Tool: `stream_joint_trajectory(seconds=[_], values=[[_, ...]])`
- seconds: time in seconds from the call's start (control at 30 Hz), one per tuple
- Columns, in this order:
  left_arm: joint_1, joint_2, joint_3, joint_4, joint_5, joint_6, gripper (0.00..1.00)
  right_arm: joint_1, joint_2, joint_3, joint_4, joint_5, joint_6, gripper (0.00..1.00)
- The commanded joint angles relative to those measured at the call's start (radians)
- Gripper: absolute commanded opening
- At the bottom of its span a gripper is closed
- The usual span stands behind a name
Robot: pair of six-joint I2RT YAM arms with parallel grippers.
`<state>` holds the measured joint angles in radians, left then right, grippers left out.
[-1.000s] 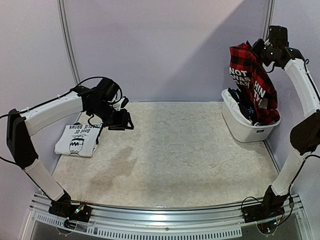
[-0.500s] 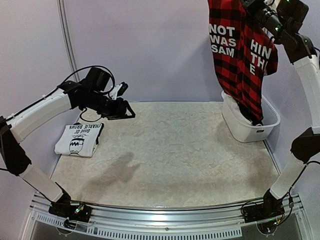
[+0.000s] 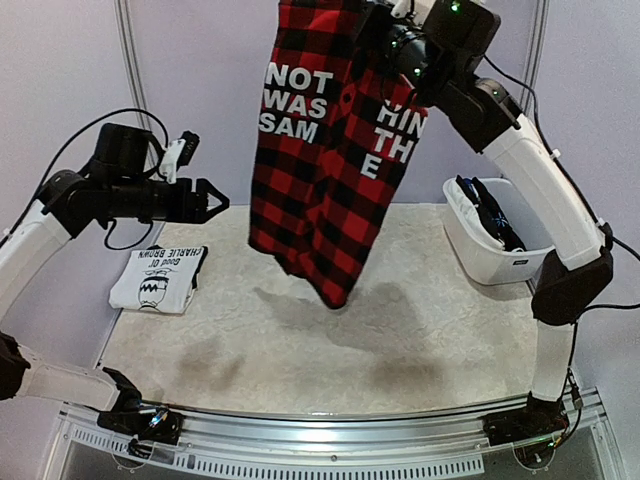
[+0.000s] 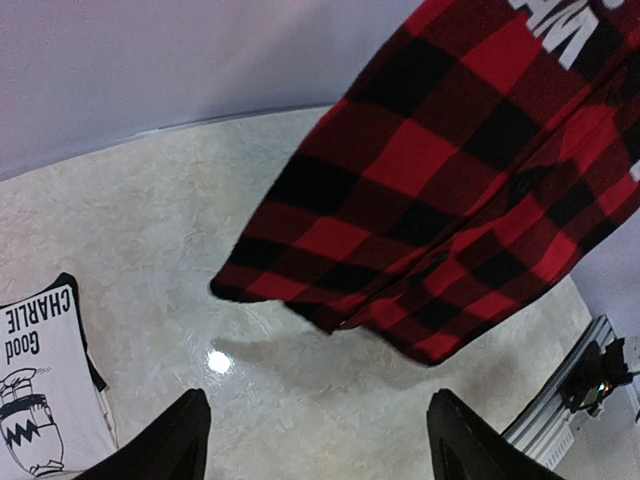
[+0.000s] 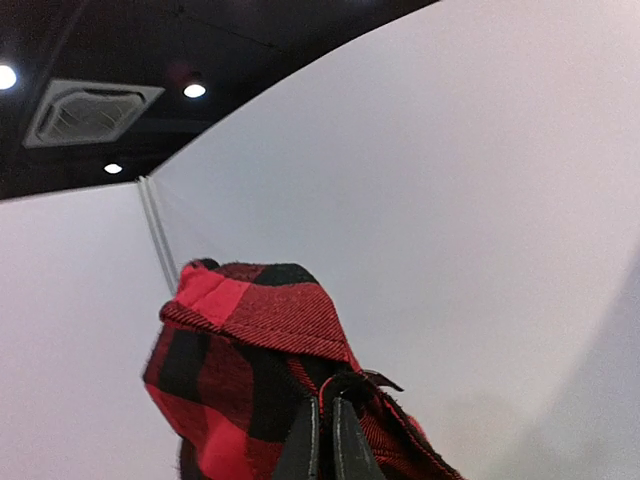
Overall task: Fold and stack the mixed laundry pile
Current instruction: Place the crumpled shirt at the center of the board.
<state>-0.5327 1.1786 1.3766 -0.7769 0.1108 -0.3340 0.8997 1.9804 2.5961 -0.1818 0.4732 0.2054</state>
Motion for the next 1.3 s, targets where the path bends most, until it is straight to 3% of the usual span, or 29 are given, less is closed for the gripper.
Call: stream_joint_trajectory(seconds=[0.0, 0.13, 0.2, 0.37, 0.47, 0.8, 0.93, 1.1, 1.27], values=[[0.017, -0.049, -0.015, -0.049, -0.049, 0.068, 0.78, 0.078, -0.003, 0.038, 0.188, 0.552, -0.569, 0.00], [0.016, -0.036, -0.008, -0.063, 0.063, 0.077, 0.79, 0.121, 0.046, 0.034, 0.463, 0.712, -0.936, 0.00], [0.010, -0.017, -0.005, -0.052, 0.143, 0.081, 0.79, 0.124, 0.074, 0.056, 0.477, 0.754, -1.059, 0.00], [-0.047, 0.048, 0.014, -0.051, 0.202, 0.112, 0.78, 0.158, 0.099, 0.062, 0.410, 0.837, -1.045, 0.00], [-0.069, 0.074, 0.016, -0.049, 0.215, 0.119, 0.76, 0.220, 0.123, 0.060, 0.363, 0.734, -1.052, 0.00], [-0.121, 0.091, -0.001, -0.033, 0.272, 0.137, 0.73, 0.259, 0.141, 0.073, 0.473, 0.701, -1.036, 0.00], [-0.121, 0.084, -0.016, -0.039, 0.273, 0.134, 0.70, 0.212, 0.179, 0.073, 0.452, 0.817, -1.085, 0.00], [-0.138, 0.088, -0.017, -0.071, 0.282, 0.155, 0.67, 0.109, 0.187, 0.024, 0.228, 0.925, -0.908, 0.00], [-0.212, 0.130, -0.040, -0.075, 0.269, 0.181, 0.67, 0.033, 0.187, -0.092, 0.206, 0.991, -0.883, 0.00]])
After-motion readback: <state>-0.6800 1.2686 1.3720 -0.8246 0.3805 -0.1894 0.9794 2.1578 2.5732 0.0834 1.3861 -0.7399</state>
